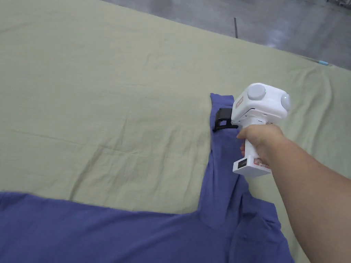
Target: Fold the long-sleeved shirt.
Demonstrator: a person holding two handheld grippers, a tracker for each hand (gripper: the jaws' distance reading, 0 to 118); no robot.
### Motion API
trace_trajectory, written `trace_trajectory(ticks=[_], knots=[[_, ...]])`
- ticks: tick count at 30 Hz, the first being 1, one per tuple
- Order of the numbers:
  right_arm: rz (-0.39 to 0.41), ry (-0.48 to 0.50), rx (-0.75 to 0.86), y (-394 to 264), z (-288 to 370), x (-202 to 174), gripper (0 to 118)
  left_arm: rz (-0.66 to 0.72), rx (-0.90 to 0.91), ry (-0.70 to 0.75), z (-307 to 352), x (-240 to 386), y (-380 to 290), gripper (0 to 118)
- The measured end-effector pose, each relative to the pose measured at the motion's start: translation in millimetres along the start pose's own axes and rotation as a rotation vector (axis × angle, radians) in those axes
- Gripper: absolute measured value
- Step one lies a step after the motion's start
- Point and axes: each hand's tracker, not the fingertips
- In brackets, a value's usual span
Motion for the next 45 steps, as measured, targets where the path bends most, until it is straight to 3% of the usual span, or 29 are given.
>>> trace_trajectory(ticks=[2, 3, 4, 5, 6, 10, 16, 19, 22, 28, 31, 39, 41, 42, 43, 44, 45], knots=[[0.103, -0.049, 0.037, -2.9, 20.8, -8.6, 3, -0.003, -0.024, 0.022, -1.4, 2.2, -3.8, 0], [0.165, -0.094, 0.043, 1.3, 24.7, -7.2, 3, -0.001, -0.028, 0.012, -2.4, 5.4, -4.9, 0], [0.198, -0.078, 0.076, -2.3, 33.4, -4.6, 3, -0.003, -0.03, 0.005, 0.3, 7.1, -4.3, 0], [0.185, 0.016, 0.085, -4.3, 44.2, 0.7, 3, 0.008, 0.025, -0.109, 0.4, 15.6, -2.9, 0], [0.169, 0.084, 0.101, -7.9, 57.9, 5.6, 3, -0.007, 0.028, -0.101, 4.5, 20.0, -4.3, 0], [0.139, 0.168, 0.22, -54.6, 141.3, 26.7, 3, -0.048, 0.043, -0.072, 28.3, 27.6, -8.9, 0], [0.17, 0.234, 0.236, -197.1, 265.1, 41.3, 3, -0.08, 0.072, -0.09, 58.6, 31.4, -23.7, 0], [0.123, 0.253, 0.204, -282.4, 289.9, 47.4, 3, -0.089, 0.077, -0.095, 68.5, 35.4, -35.2, 0], [0.056, 0.253, 0.15, -367.2, 291.4, 50.4, 3, -0.094, 0.078, -0.116, 75.4, 38.9, -46.5, 0], [-0.08, 0.238, 0.041, -472.4, 260.2, 47.2, 3, -0.122, 0.059, -0.121, 78.5, 41.3, -66.5, 0], [-0.051, 0.117, 0.051, -499.6, 241.0, 39.7, 3, -0.117, 0.047, -0.118, 78.7, 39.0, -73.8, 0], [-0.038, 0.149, -0.052, -492.9, 208.5, 43.4, 4, -0.111, 0.003, -0.116, 76.9, 37.9, -79.7, 0], [-0.029, 0.164, -0.067, -488.2, 213.1, 45.8, 11, -0.107, 0.005, -0.115, 77.0, 39.0, -76.9, 0], [-0.019, 0.181, -0.07, -484.1, 223.1, 49.4, 24, -0.108, 0.009, -0.113, 77.4, 40.0, -74.5, 0], [-0.048, 0.199, -0.013, -483.3, 239.7, 52.1, 59, -0.109, 0.014, -0.111, 78.6, 40.8, -72.0, 0], [-0.074, 0.214, 0.041, -483.8, 256.4, 55.3, 115, -0.11, 0.022, -0.109, 79.9, 41.0, -69.9, 0], [-0.078, 0.265, 0.096, -484.9, 275.0, 58.5, 118, -0.11, 0.036, -0.101, 81.9, 41.7, -67.7, 0]])
